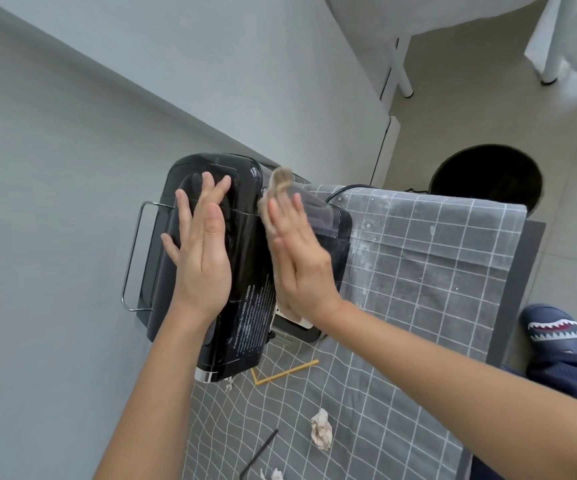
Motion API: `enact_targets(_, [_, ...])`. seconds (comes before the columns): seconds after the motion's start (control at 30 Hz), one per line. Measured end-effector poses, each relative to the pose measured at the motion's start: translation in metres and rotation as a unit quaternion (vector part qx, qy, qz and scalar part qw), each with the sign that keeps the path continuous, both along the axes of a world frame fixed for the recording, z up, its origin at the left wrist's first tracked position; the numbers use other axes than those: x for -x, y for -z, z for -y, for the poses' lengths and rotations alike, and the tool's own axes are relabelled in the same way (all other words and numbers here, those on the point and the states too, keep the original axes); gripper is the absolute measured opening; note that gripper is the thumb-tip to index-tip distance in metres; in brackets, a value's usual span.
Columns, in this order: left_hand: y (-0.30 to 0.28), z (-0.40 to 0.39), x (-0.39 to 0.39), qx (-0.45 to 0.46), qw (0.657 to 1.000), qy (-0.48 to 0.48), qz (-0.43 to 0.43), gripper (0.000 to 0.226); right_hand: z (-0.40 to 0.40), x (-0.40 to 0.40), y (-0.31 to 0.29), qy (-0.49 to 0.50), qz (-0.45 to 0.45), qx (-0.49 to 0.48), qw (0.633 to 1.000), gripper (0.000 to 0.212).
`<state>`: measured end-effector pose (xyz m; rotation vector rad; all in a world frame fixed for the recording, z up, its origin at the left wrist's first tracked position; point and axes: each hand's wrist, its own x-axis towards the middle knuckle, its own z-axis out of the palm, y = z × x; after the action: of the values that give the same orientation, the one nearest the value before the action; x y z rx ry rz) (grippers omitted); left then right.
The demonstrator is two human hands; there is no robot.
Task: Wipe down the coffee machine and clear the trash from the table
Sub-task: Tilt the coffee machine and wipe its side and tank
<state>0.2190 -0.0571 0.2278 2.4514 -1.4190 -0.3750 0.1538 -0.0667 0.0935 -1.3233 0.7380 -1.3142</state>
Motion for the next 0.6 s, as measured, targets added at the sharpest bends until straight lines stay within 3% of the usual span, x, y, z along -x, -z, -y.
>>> enact_targets(0.1, [0.000,-0.001,-0.001,0.006,1.000,0.004,-0.001,0.047,0.022,-0.002,0.011,0.042,-0.015,-0.170,0.984,0.043])
enact_targets(0.23, [-0.001,-0.001,0.001,0.010,1.000,0.007,-0.003,0.046,0.029,0.005,0.059,0.009,-0.106,-0.323,0.940,0.045])
enact_targets(0.43, [-0.003,0.000,0.002,0.012,1.000,0.011,0.002,0.045,0.000,0.010,0.066,-0.004,-0.166,-0.414,0.895,0.045])
enact_targets(0.6, [-0.003,0.000,0.002,0.022,1.000,0.013,0.001,0.048,0.012,0.047,0.049,-0.150,-0.253,-0.416,0.860,0.037])
